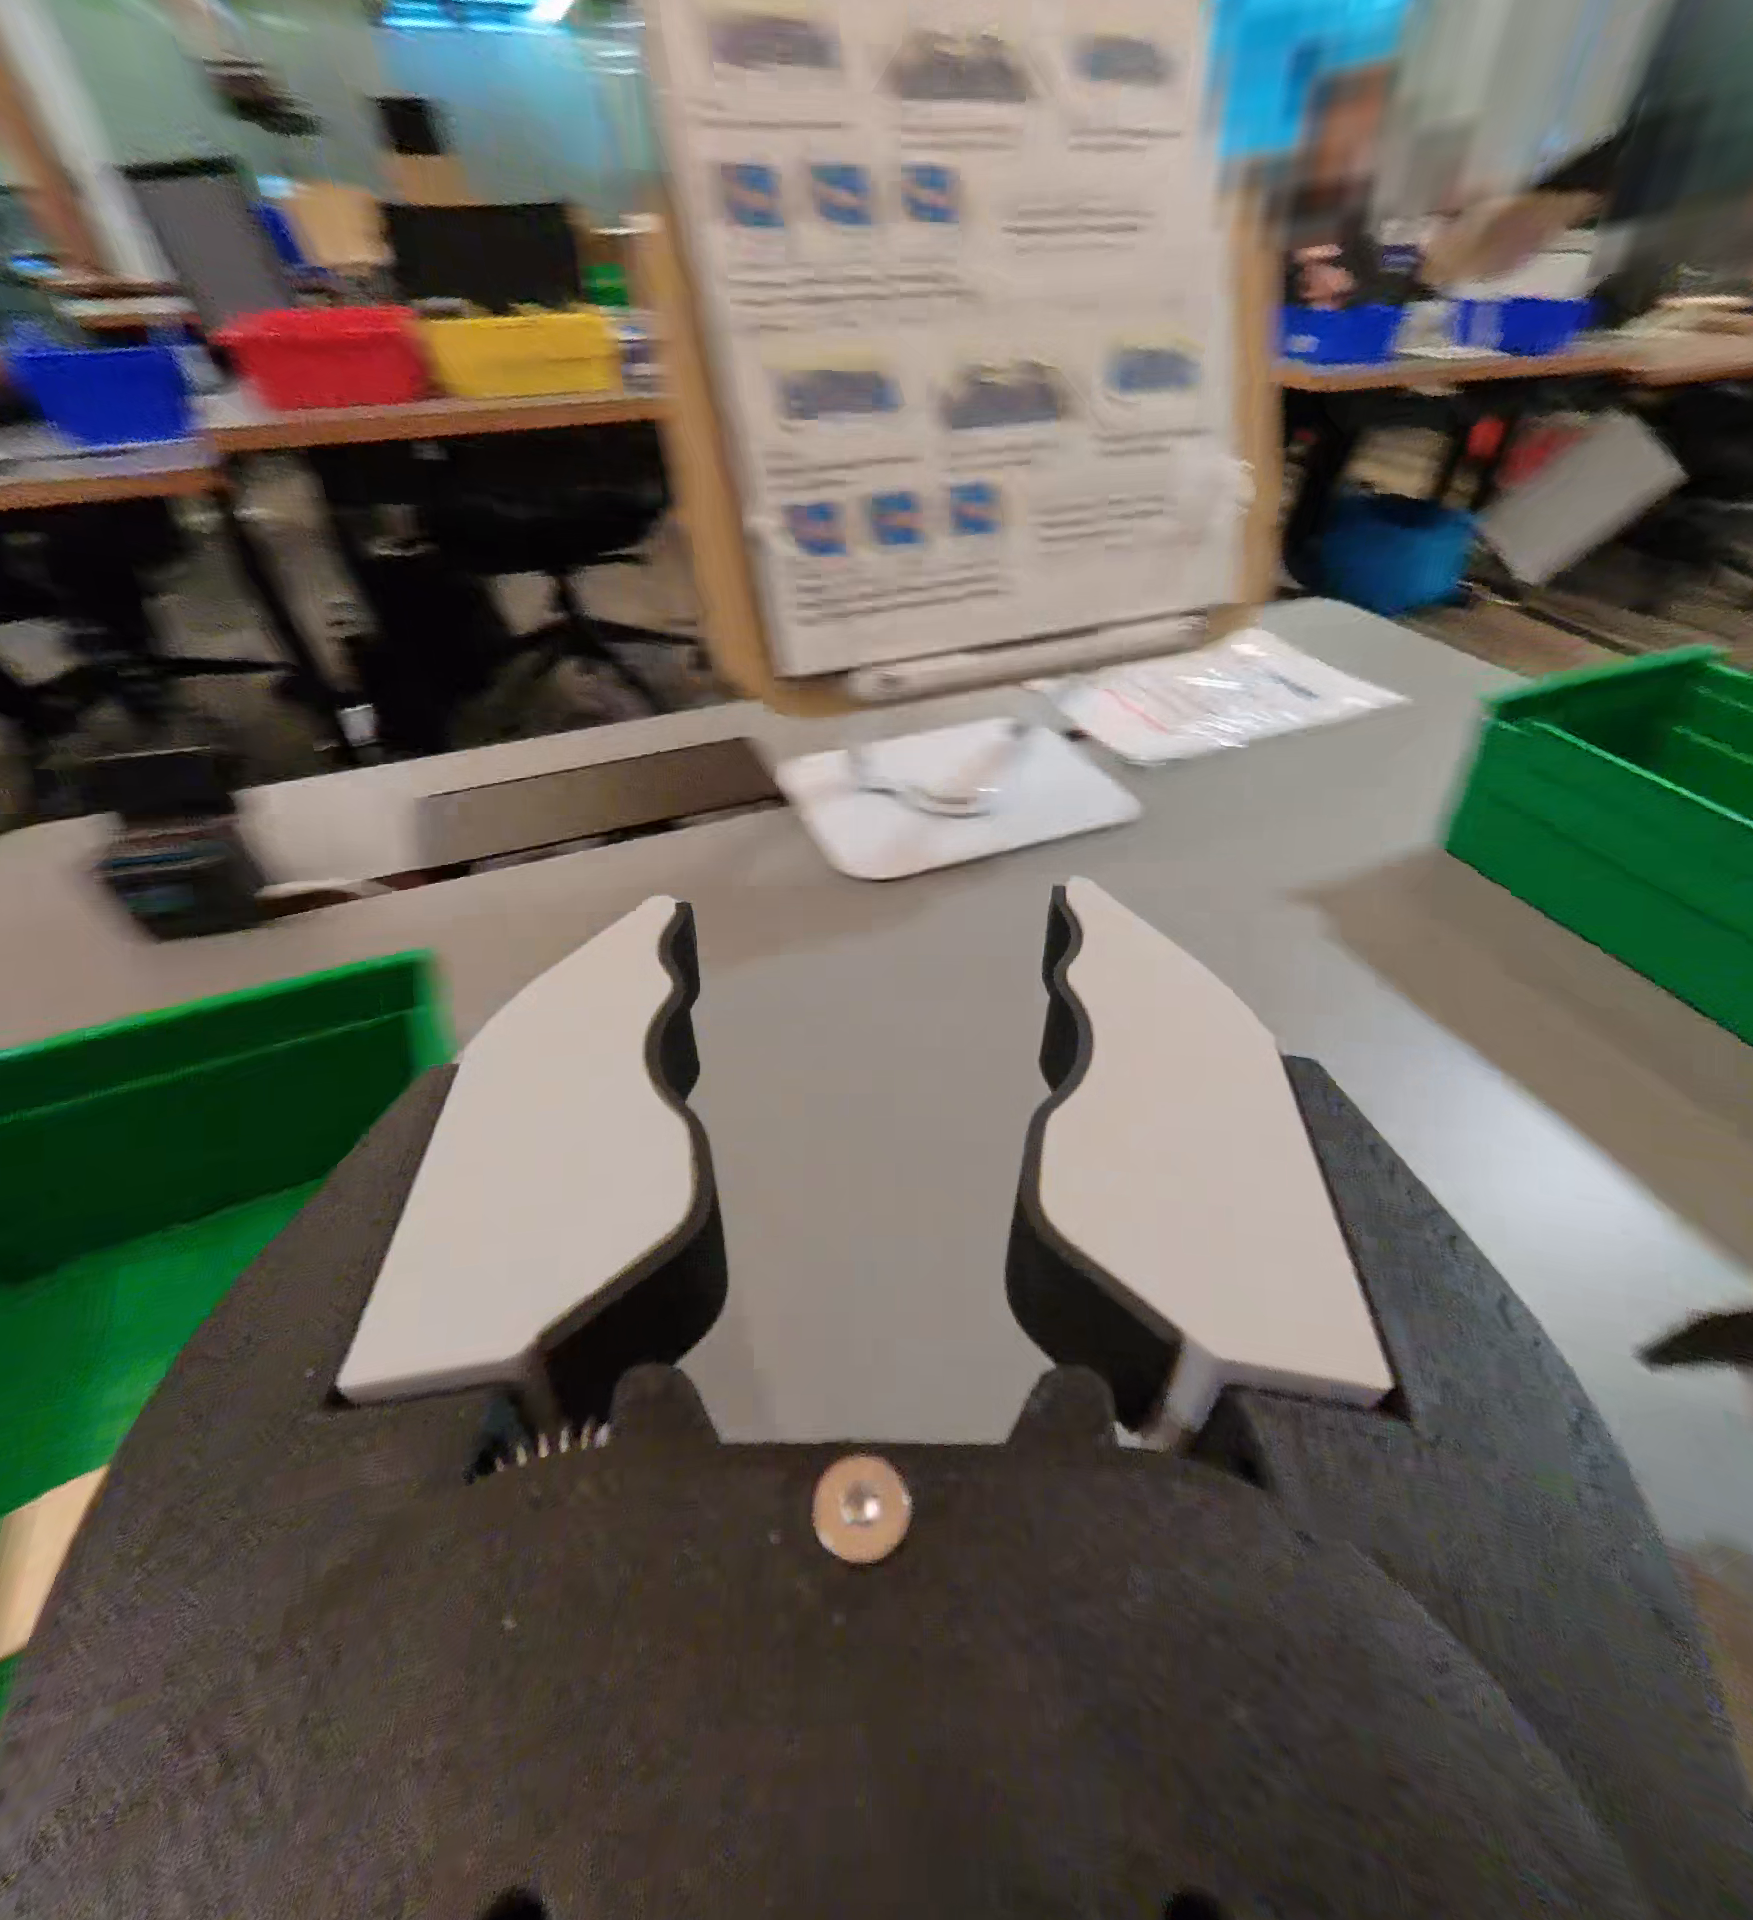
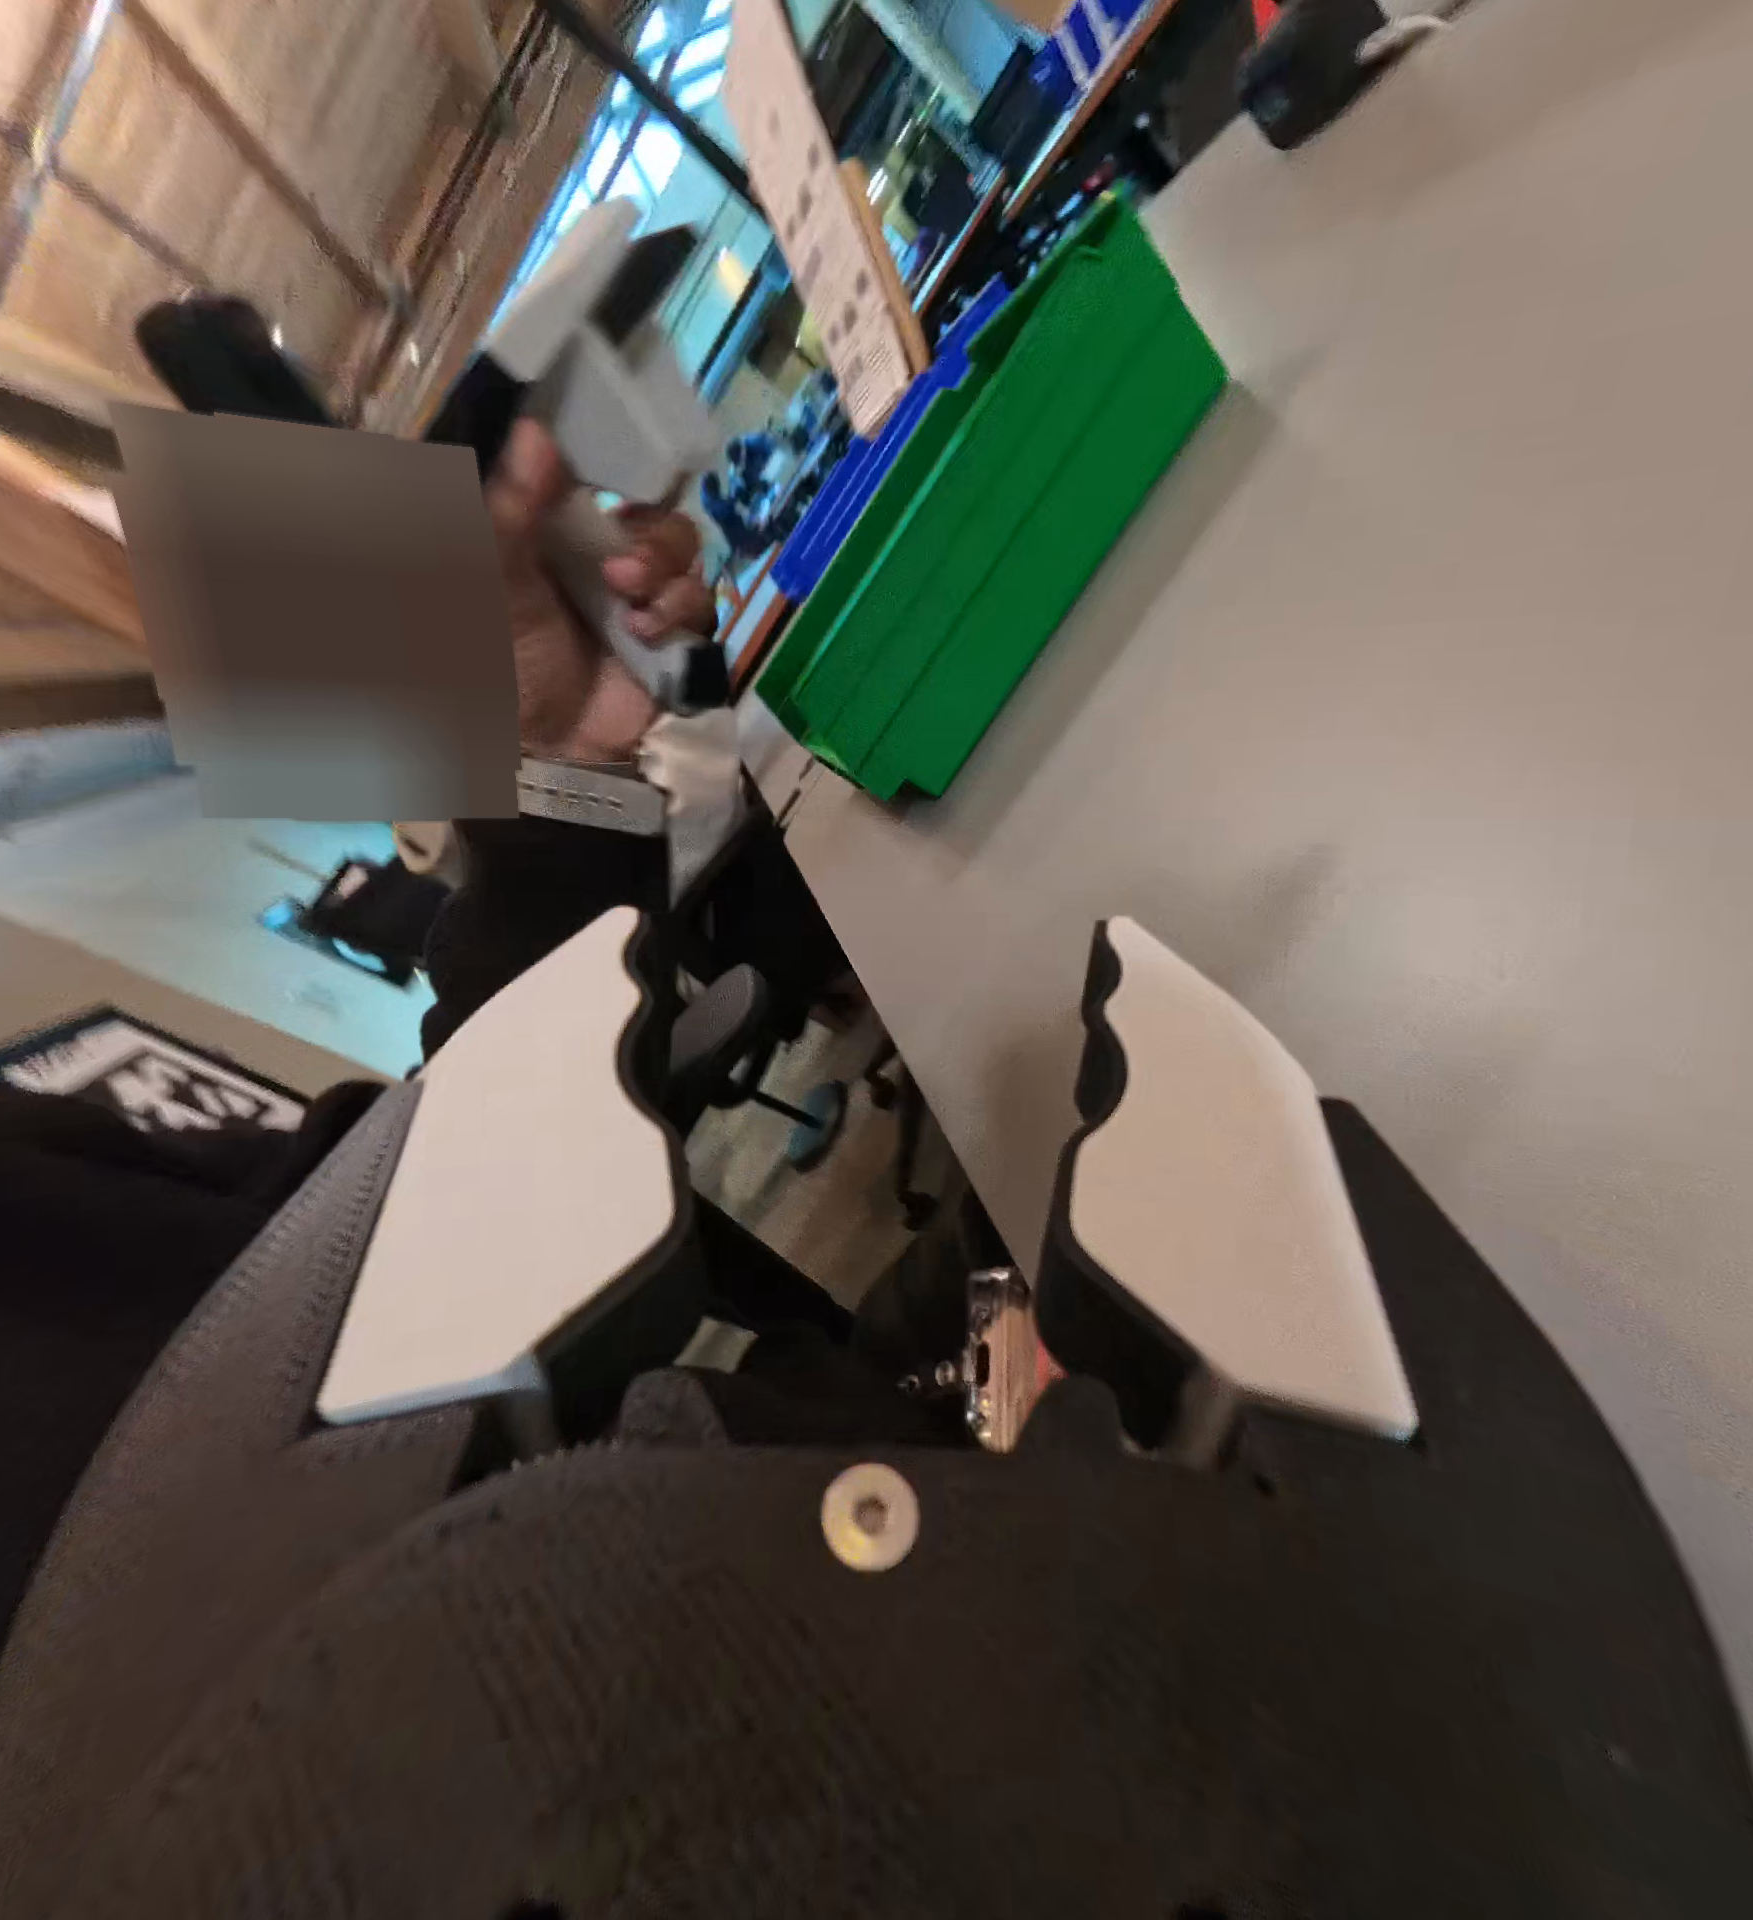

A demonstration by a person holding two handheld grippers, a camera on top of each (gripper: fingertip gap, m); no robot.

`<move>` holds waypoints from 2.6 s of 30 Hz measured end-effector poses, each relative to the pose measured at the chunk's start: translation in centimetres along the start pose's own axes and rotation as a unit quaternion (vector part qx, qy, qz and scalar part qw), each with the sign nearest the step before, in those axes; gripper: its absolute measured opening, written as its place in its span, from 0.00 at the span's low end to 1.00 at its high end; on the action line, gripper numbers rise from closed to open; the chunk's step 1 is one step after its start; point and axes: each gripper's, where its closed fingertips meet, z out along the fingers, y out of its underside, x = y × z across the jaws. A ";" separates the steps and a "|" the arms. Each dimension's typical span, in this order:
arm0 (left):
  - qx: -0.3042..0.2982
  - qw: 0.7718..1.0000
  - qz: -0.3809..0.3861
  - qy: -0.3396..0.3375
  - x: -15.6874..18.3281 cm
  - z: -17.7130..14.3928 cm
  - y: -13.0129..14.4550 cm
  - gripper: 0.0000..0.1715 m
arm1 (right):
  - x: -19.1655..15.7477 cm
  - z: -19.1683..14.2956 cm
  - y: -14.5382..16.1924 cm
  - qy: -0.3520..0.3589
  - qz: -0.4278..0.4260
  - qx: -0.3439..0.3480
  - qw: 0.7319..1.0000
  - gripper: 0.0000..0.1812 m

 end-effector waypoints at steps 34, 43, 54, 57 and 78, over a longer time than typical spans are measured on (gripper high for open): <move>-0.409 0.886 -0.125 -0.182 -22.0 -3.0 20.1 0.28 | 1.9 1.1 2.5 0.029 -0.092 -0.107 0.990 0.39; -0.398 0.885 -0.086 -0.226 -23.4 -3.7 19.3 0.26 | 1.9 0.8 2.1 0.032 -0.090 -0.099 0.990 0.38; -0.085 0.974 -0.206 -0.048 -16.9 -3.0 3.4 0.26 | 1.8 0.9 2.3 0.030 -0.092 -0.104 0.990 0.37; 0.001 0.958 -0.263 0.111 -10.0 -2.3 -1.7 0.26 | 1.3 0.8 1.8 0.013 -0.088 -0.088 0.992 0.37; -0.003 0.765 -0.443 0.468 21.5 2.3 4.9 0.25 | 0.5 -3.2 -5.2 -0.062 0.001 0.110 0.992 0.48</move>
